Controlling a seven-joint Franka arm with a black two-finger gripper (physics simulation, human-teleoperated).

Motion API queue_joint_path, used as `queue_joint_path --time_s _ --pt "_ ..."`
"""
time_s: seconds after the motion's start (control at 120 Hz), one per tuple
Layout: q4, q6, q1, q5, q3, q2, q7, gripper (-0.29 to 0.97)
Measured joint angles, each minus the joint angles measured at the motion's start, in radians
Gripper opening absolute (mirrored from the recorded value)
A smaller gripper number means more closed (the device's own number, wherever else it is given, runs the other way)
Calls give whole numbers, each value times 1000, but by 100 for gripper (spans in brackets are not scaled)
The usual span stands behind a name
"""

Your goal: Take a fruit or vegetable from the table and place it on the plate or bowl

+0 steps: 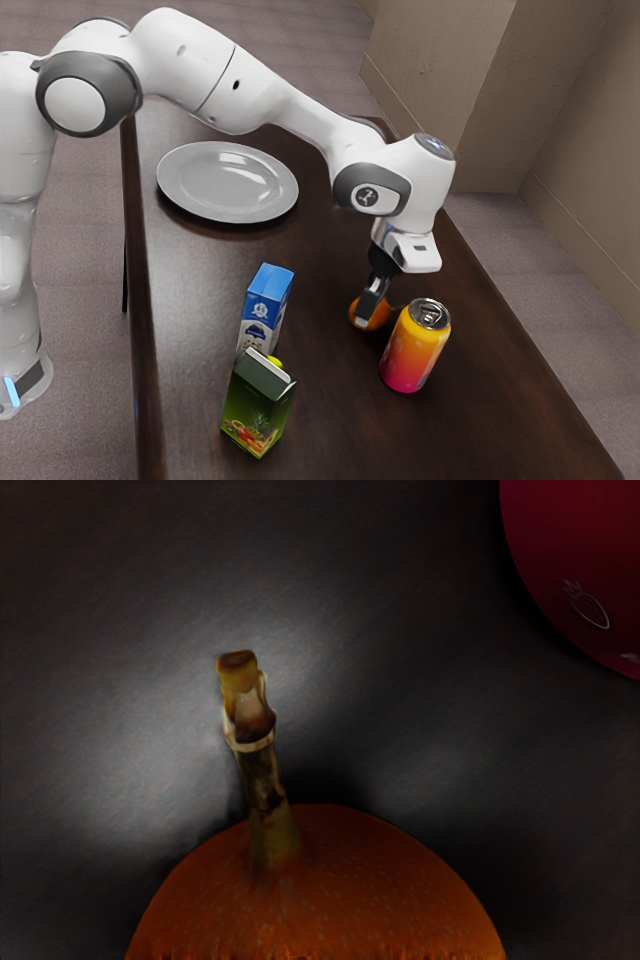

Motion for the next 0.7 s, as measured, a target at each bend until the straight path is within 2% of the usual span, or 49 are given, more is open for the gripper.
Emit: queue_joint_path --time_s 0.058,0.317,0.5,0.7 --pt "-1 2 0 1 0 -1 0 40" --pt "-12 23 2 8 0 -18 -10 22" --pt "80 -40 4 16 0 -88 -20 24" --pt "267 -176 8 39 18 -115 -26 25"
